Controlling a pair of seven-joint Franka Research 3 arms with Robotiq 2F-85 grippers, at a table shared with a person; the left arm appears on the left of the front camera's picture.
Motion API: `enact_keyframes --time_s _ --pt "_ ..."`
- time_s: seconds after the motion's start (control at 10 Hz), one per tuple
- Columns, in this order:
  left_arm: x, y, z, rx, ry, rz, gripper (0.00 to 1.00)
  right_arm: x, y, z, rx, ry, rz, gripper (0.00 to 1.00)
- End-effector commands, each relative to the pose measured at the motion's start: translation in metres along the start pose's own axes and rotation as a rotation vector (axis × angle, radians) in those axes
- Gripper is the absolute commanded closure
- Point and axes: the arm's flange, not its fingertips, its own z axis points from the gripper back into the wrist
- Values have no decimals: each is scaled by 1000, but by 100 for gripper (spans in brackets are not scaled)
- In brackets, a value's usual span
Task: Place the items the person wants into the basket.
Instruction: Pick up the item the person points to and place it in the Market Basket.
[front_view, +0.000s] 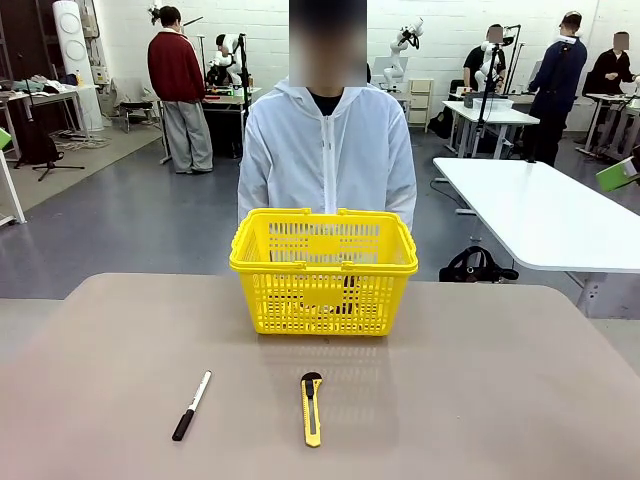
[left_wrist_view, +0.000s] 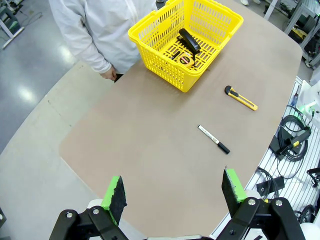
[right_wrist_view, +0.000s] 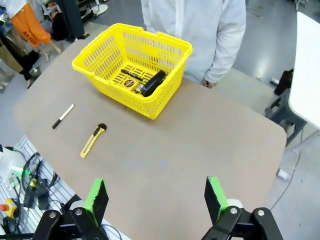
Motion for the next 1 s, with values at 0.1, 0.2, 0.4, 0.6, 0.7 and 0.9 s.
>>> enact_keyframes --time_s 0.1,0.2,0.4,0.6,0.7,0.9 --pt "-1 -1 1 7 9 9 1 0 -1 0 7 9 4 0" --pt "-1 -1 1 7 9 9 1 0 -1 0 7 9 4 0" --pt "-1 -1 1 7 9 9 1 0 -1 0 7 9 4 0" --pt "-1 -1 1 7 9 9 1 0 -1 0 7 9 4 0" --pt "-1 -1 1 7 9 9 1 0 -1 0 7 9 4 0" --pt "-1 -1 1 7 9 9 1 0 -1 0 7 9 4 0"
